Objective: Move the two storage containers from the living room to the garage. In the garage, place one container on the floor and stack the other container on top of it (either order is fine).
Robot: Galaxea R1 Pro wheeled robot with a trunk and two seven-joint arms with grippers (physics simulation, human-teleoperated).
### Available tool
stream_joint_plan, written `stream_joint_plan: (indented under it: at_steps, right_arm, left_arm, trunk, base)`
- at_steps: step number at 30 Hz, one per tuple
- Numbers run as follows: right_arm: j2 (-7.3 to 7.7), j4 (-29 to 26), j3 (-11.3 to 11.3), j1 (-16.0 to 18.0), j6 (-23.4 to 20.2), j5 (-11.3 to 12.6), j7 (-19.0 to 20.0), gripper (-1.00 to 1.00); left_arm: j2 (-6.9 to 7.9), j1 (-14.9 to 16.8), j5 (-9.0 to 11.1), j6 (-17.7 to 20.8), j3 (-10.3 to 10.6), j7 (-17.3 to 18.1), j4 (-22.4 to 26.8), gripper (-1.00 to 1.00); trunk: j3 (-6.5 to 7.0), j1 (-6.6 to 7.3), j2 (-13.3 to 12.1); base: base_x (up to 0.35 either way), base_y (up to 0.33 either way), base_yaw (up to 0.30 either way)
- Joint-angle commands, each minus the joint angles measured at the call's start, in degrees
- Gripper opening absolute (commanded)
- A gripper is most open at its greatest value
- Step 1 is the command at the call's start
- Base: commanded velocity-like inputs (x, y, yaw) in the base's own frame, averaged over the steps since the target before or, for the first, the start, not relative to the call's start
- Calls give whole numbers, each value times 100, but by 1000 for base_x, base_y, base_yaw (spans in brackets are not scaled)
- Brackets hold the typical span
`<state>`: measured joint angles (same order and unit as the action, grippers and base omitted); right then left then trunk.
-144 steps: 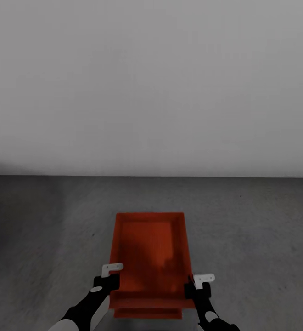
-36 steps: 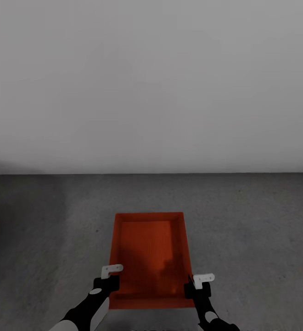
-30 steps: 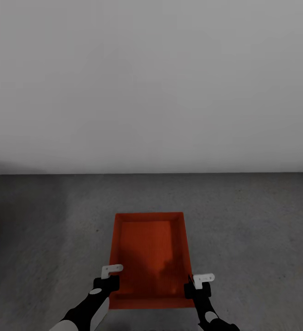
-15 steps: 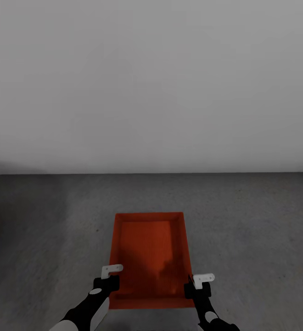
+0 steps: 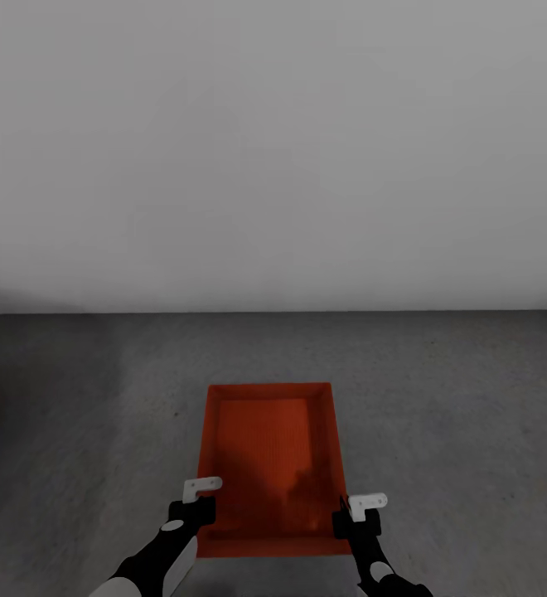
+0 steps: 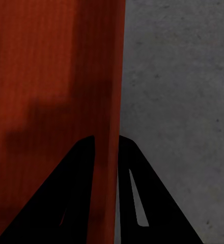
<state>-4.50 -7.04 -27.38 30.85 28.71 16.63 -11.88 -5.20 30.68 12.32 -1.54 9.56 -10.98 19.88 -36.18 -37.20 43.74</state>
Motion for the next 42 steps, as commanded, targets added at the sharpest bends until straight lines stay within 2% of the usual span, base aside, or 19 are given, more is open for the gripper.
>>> stream_joint_plan:
  at_steps: [1,11,42]
  right_arm:
    - [2,-8,242,9,56,87,-240,-100]
    - [2,-8,242,9,56,87,-239,-100]
    - [2,-8,242,9,56,87,-240,-100]
  left_arm:
    - [47,0,51,-14,61,-212,-98,-100]
    - [45,0,51,-13,56,-220,-99,-100]
    - [42,0,58,-15,56,-215,-91,-100]
  trunk:
    - [-4,-1,4]
    - [-4,-1,4]
    - [-4,-1,4]
  base:
    - [-31,0,0]
    - [-95,0,0]
    - [-3,0,0]
